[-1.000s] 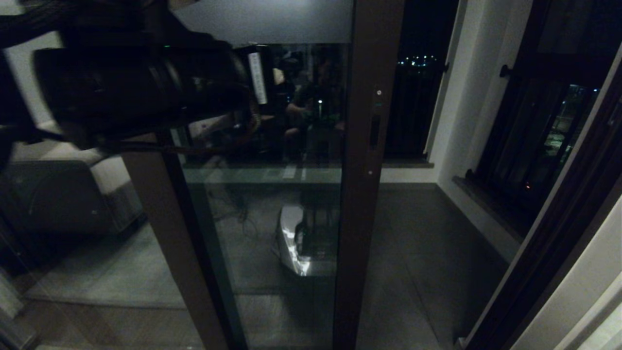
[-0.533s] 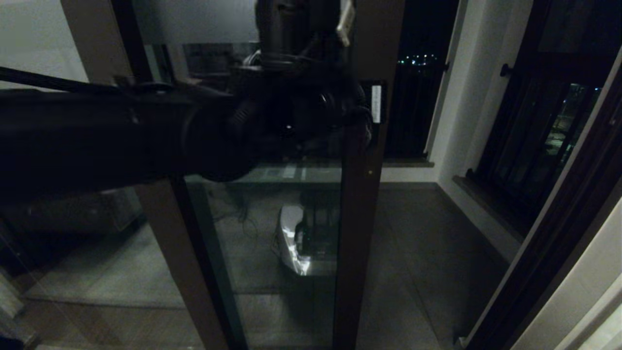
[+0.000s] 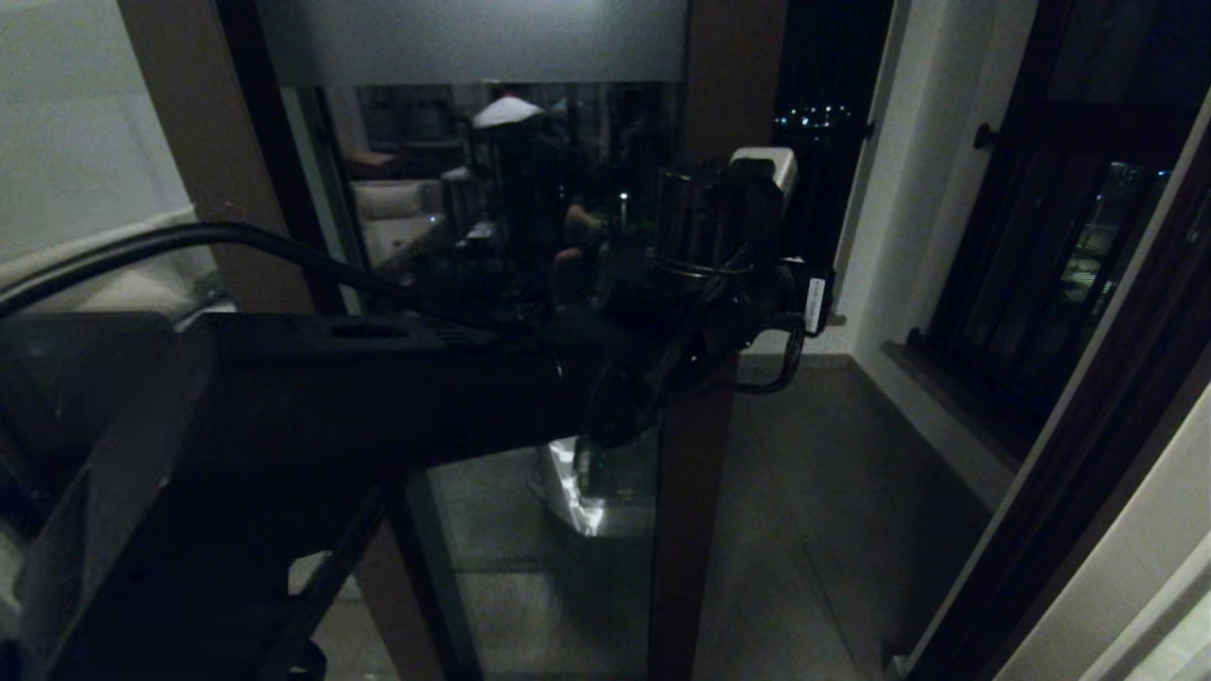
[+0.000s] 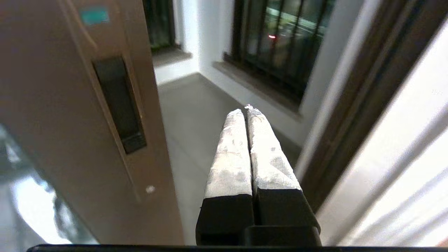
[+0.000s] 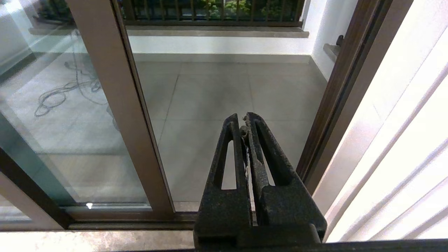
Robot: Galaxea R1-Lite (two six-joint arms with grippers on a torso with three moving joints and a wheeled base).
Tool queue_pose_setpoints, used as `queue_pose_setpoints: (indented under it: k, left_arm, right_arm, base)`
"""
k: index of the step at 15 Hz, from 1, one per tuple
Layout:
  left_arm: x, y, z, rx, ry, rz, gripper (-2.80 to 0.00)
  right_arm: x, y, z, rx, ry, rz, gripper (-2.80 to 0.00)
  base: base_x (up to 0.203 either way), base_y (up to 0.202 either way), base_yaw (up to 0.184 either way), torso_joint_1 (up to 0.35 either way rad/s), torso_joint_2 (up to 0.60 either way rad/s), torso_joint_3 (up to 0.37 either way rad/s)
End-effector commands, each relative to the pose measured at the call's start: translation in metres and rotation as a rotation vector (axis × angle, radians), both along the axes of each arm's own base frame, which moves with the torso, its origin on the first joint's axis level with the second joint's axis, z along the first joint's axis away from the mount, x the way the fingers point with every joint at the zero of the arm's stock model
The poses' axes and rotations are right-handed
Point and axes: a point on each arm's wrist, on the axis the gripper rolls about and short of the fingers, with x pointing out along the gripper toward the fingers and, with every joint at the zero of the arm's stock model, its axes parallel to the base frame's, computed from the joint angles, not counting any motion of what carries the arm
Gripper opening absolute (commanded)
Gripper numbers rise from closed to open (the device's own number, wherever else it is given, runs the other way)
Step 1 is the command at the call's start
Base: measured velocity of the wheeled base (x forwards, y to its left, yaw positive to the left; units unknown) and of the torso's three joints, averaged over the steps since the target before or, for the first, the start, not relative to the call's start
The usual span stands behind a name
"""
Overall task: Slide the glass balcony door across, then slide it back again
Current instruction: Open the slid door
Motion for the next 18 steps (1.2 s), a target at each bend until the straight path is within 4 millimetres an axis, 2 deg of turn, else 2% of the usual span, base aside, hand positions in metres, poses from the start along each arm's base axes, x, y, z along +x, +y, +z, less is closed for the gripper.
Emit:
queue_pose_setpoints:
  k: [1, 3, 8, 12, 18]
  left_arm:
    - [0.009, -0.009, -0.024, 0.029, 0.018, 0.005, -2.8]
    - [0.015, -0.014, -0.04, 0.05, 0.025, 0.014, -2.8]
    - [0.047, -0.015, -0.085, 0.093, -0.086, 0.172, -2.8]
    - [0.06, -0.005, -0.089, 0.096, -0.081, 0.218, -2.8]
    - [0.066, 0.004, -0.085, 0.097, -0.087, 0.27, -2.8]
  right_arm:
    - [0.0, 0.0, 0.0, -0.001, 0.002, 0.001, -2.8]
    - [0.0, 0.0, 0.0, -0.001, 0.002, 0.001, -2.8]
    - [0.0, 0.0, 0.0, -0.001, 0.002, 0.001, -2.8]
    - [0.0, 0.0, 0.0, -0.001, 0.001, 0.001, -2.8]
    - [0.0, 0.0, 0.0, -0.001, 0.002, 0.001, -2.8]
  base:
    - [0.0, 0.0, 0.0, 0.0, 0.0, 0.0]
    - [0.0, 0.0, 0.0, 0.0, 0.0, 0.0]
    - [0.0, 0.0, 0.0, 0.0, 0.0, 0.0]
    - [0.0, 0.0, 0.0, 0.0, 0.0, 0.0]
    - [0.0, 0.0, 0.0, 0.0, 0.0, 0.0]
